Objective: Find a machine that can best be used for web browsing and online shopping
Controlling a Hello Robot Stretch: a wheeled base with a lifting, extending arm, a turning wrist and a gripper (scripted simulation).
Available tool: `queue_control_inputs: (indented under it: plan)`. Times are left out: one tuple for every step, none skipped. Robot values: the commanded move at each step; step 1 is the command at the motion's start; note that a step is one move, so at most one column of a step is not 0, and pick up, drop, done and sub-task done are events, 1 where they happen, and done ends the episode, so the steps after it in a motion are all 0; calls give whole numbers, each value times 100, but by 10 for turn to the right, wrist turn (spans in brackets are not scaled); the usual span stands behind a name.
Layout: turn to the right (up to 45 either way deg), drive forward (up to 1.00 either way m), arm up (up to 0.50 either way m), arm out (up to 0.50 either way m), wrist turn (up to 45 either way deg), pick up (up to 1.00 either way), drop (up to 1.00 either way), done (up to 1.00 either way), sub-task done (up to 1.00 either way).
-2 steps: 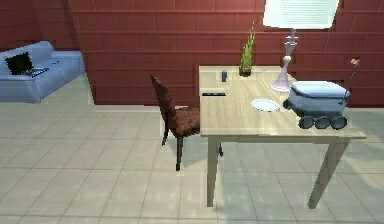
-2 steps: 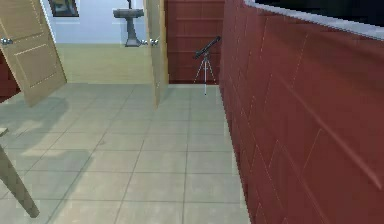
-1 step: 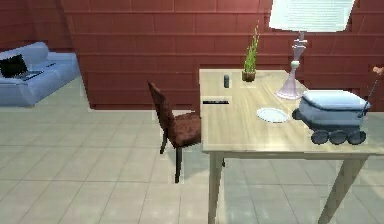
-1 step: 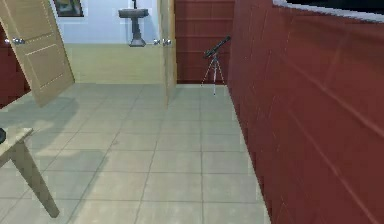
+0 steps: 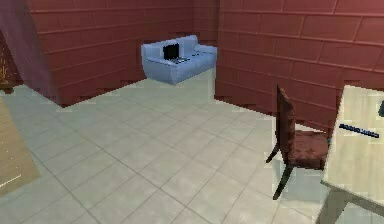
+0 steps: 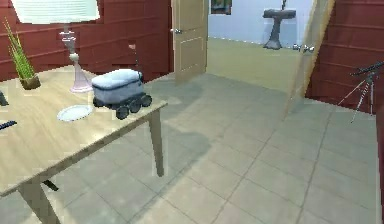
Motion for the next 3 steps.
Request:
queue_control_inputs:
  plan:
    - [0, 100, 0, 0, 0, 0, 0, 0, 0]
    - [-30, 0, 0, 0, 0, 0, 0, 0, 0]
    - [0, 100, 0, 0, 0, 0, 0, 0, 0]
